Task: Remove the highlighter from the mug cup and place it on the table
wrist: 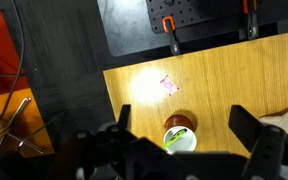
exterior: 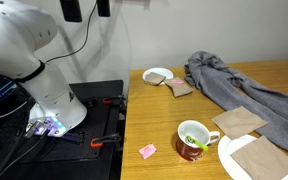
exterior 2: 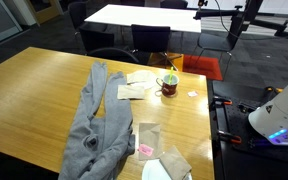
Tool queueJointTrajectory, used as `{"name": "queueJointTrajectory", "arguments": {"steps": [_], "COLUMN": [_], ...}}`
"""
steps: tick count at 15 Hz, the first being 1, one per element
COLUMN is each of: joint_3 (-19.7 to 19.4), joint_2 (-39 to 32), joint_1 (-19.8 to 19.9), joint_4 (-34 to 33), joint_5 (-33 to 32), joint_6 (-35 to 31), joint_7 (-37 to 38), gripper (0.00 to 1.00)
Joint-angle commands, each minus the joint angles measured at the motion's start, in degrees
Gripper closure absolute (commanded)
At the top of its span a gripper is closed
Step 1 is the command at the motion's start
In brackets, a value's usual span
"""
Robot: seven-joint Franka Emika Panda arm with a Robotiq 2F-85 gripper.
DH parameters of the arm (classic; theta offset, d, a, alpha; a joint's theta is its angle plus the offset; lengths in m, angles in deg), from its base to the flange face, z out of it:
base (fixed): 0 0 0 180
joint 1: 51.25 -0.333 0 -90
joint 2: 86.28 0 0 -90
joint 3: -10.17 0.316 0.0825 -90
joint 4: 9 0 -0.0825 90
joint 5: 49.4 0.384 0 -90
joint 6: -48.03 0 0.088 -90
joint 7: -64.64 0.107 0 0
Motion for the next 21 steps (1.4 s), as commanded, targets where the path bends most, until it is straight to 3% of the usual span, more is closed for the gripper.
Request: {"name": "queueJointTrajectory", "arguments": {"steps": [1, 13, 21], "joint_3": [0.96, 8.55, 11.48], "joint_2": [-4.78, -20.27, -24.76], "joint_1": [-0.58, 2.69, 6.32], "joint_4": [-0.69, 0.97, 6.34], "joint_5": [2.14, 3.12, -4.23], "joint_6": [-5.96, -32.7, -46.29], "joint_7": [6.07, 35.63, 57.03], "gripper": [0.0, 0.0, 0.0]}}
